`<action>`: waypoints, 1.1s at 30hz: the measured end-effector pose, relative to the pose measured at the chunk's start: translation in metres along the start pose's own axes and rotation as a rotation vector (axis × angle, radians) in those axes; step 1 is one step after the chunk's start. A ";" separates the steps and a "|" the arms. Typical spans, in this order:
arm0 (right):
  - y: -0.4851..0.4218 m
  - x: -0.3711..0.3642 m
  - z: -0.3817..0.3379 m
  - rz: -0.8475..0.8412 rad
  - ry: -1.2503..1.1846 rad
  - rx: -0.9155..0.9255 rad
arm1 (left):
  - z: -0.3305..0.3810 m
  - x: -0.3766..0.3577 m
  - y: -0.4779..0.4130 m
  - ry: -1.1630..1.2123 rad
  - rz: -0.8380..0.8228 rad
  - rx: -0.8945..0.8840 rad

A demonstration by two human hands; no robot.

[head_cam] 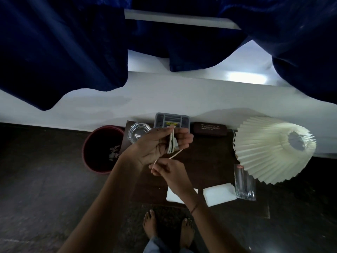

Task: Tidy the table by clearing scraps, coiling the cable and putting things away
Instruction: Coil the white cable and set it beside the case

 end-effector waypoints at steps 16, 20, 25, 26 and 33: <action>0.003 0.013 -0.039 0.290 0.465 0.514 | 0.019 0.024 -0.008 -0.158 0.249 -0.291; -0.007 0.020 -0.060 0.316 0.605 0.609 | 0.020 0.027 -0.008 -0.232 0.311 -0.386; -0.021 0.030 -0.093 0.318 0.830 0.824 | 0.025 0.019 -0.002 -0.292 0.378 -0.403; -0.023 0.031 -0.099 0.311 0.865 0.876 | 0.028 0.018 -0.001 -0.278 0.405 -0.399; -0.037 0.044 -0.122 0.223 1.115 1.001 | 0.042 0.010 0.007 0.057 0.407 -0.166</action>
Point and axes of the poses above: each hand's wrist, its own y-axis away from the middle knuckle, its own x-axis out of the back of the hand, z = x × y, the point moved 2 cm from there along -y, towards the middle knuckle, and after that the axes turned 7 degrees about z, right-handed, at the moved point
